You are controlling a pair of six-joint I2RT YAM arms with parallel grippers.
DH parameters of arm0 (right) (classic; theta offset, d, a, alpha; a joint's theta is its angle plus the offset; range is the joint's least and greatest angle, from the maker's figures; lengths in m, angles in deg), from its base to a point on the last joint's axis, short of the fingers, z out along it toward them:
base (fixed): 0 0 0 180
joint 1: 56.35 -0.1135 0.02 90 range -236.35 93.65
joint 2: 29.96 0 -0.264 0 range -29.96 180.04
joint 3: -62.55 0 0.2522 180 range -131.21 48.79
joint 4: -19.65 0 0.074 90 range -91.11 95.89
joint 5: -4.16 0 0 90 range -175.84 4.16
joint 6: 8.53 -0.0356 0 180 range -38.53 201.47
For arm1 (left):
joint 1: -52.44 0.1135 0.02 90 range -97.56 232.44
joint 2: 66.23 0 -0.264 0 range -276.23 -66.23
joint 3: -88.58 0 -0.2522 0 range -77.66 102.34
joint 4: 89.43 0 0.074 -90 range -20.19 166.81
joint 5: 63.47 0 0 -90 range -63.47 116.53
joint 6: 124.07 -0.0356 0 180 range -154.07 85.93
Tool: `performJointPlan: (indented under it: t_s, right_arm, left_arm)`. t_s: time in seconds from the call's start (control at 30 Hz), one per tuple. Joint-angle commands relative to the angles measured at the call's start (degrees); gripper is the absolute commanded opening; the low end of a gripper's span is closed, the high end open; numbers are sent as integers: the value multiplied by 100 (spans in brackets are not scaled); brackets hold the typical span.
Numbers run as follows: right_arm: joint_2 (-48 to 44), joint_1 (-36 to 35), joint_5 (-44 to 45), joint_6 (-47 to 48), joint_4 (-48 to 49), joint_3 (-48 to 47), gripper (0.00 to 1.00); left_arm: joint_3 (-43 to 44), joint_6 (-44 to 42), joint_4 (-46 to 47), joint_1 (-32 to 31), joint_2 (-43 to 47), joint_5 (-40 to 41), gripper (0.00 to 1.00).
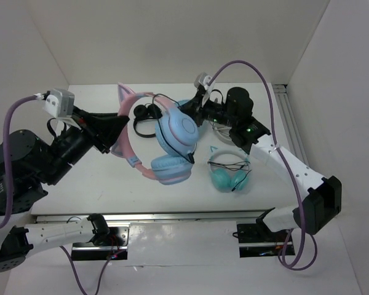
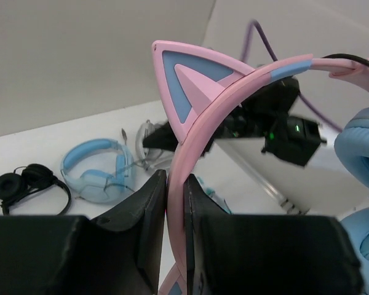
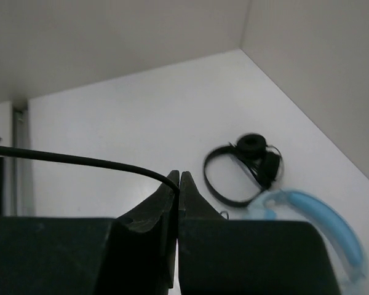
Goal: Wrap the headphones
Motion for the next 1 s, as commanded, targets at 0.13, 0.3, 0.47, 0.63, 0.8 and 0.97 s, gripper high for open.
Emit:
performJointPlan:
  t_s: [0.13,0.3,0.47,0.63,0.8,0.97]
  right_arm:
    - [-482,-242,-1742,-1390,2669,886,0]
    - [-482,-628,-1962,-1611,3224,1063,3]
    - [-692,-1226,-1595,-1198,2988,1457,3]
    - [-1149,-1665,-1111,-1075,3110,2081,3]
    - [-1352,-1894,-697,-803,2812,2214,1]
    - [-1632,-2175,-364,-679,2688,2372,1]
  left_arm:
    - [-56,712,1247,-24,61,1498,0]
    - [321,642,1300,-24,-413,2175,0]
    - [830,352,1458,-24,-958,2949,0]
    - [1403,334,1186,-24,-1486,3502,0]
    - [1324,633,1186,-24,-1548,3854,0]
    - [903,423,1651,-24,-1433,4258,0]
